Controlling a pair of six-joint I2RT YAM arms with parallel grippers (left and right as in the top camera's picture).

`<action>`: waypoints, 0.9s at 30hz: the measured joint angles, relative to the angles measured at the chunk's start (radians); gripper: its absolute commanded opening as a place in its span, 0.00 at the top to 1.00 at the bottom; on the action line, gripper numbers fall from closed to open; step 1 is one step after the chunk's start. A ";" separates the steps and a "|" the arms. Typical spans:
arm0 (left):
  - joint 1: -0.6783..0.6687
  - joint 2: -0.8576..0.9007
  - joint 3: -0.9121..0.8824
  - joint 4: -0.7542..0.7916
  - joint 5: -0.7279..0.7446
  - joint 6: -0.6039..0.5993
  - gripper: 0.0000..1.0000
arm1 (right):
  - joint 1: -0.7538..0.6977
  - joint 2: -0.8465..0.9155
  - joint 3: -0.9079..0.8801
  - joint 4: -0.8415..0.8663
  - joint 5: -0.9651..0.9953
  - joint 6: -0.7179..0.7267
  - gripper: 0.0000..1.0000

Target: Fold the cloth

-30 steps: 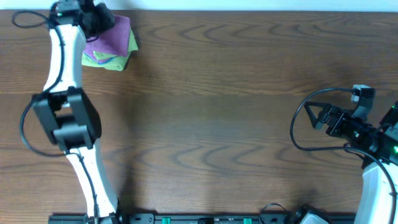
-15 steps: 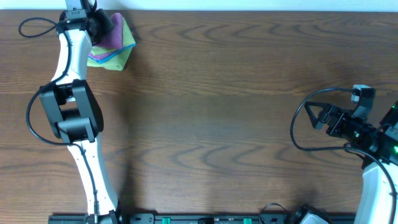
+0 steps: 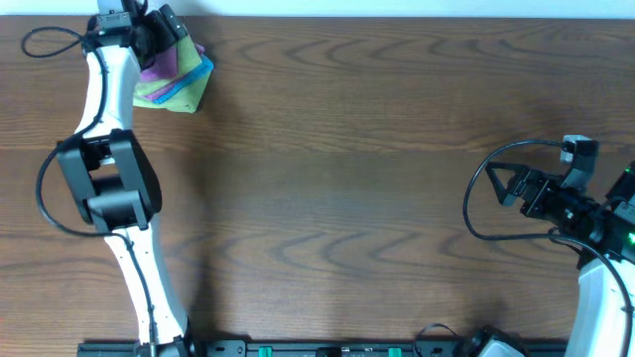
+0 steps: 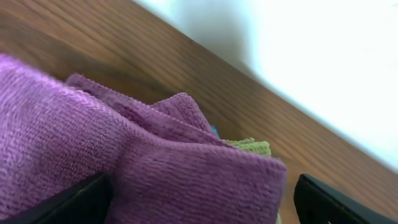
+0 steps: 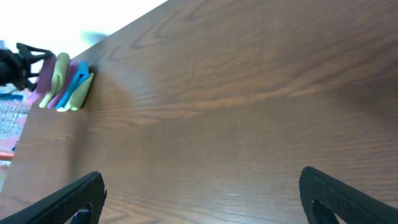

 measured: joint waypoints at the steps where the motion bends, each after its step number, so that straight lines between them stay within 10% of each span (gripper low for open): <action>1: 0.002 -0.017 0.000 -0.005 -0.001 0.007 0.04 | 0.000 0.000 0.000 0.000 0.000 0.000 0.01; 27: 0.006 -0.334 0.000 -0.104 0.194 0.039 0.04 | 0.000 0.000 0.000 0.000 0.000 0.000 0.01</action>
